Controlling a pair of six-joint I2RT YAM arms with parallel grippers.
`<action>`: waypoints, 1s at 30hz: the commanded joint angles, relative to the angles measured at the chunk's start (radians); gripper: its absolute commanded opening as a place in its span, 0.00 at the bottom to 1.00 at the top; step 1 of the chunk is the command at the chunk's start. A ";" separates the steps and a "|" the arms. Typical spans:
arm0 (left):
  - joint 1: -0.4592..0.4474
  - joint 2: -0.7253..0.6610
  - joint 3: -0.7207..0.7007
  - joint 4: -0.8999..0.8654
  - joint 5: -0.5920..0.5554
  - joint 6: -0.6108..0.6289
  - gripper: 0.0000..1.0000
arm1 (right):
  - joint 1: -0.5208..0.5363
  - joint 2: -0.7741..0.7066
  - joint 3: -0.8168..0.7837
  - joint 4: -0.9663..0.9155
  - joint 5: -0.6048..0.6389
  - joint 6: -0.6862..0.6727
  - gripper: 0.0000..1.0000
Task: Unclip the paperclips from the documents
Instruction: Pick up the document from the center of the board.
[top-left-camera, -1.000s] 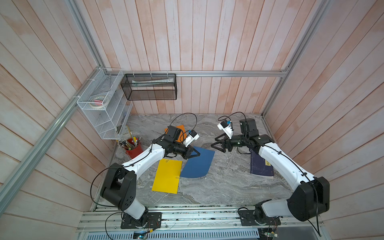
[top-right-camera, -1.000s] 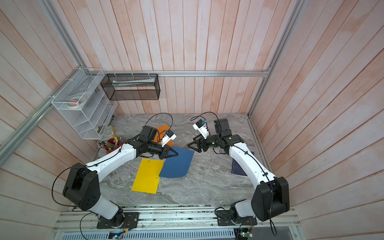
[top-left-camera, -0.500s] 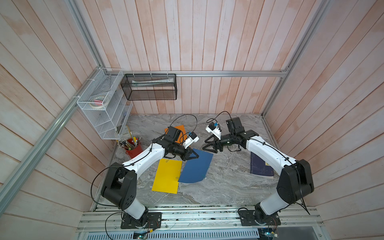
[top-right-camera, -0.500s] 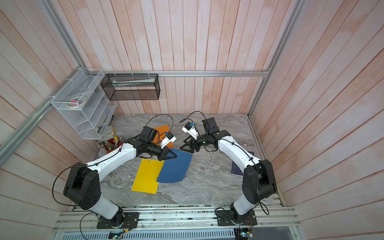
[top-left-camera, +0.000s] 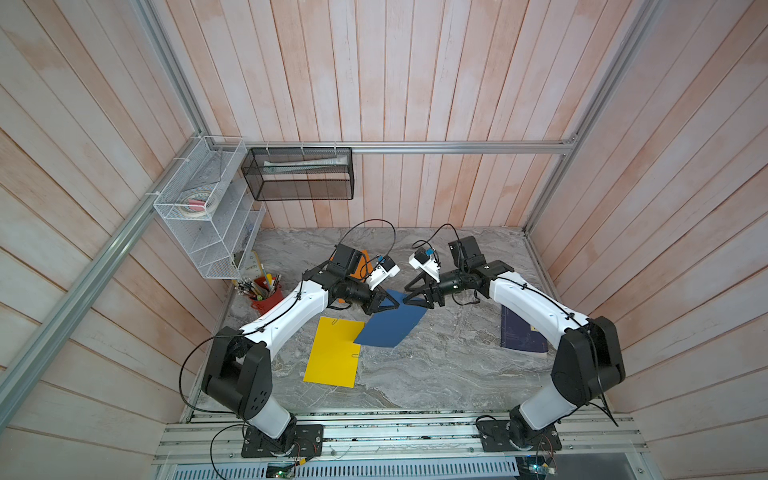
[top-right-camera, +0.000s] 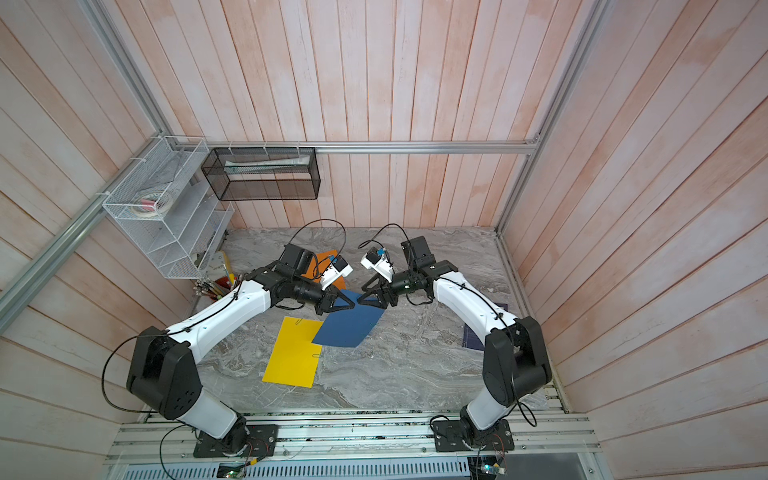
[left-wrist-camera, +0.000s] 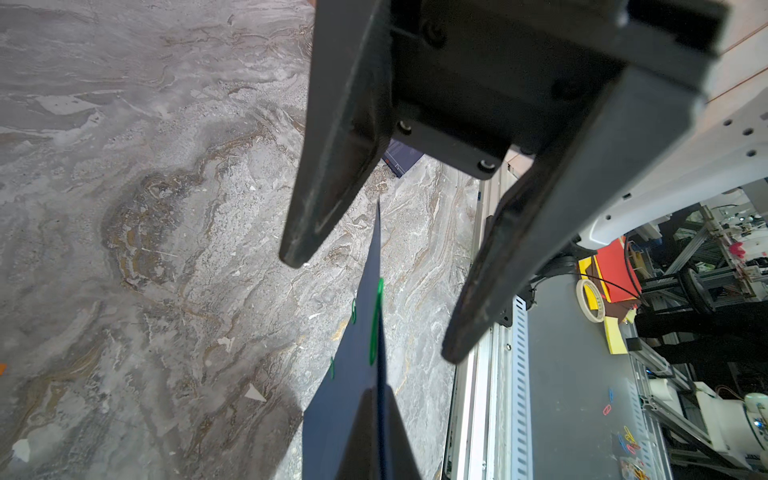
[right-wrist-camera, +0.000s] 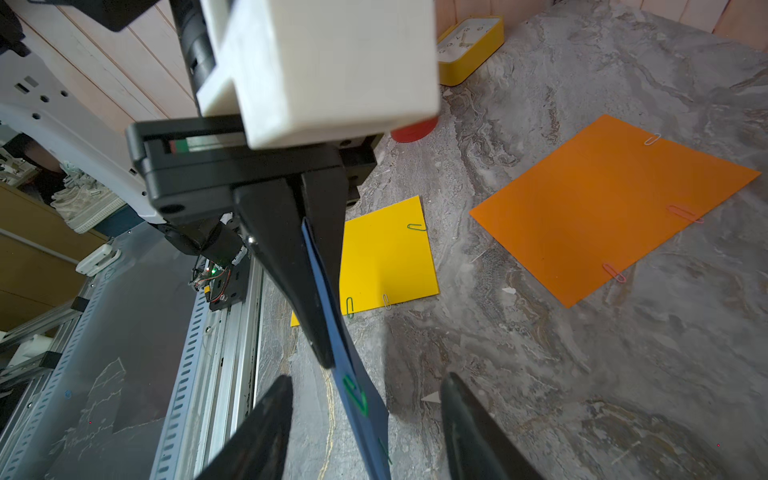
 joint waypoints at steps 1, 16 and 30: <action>0.006 -0.003 0.018 -0.035 0.010 0.029 0.00 | 0.004 0.006 0.022 -0.021 -0.038 -0.017 0.56; 0.007 -0.007 0.017 -0.033 0.021 0.033 0.00 | 0.011 0.013 0.015 -0.026 -0.051 -0.017 0.44; 0.007 -0.013 0.016 -0.046 0.037 0.037 0.00 | 0.024 0.019 0.018 -0.042 -0.064 -0.031 0.33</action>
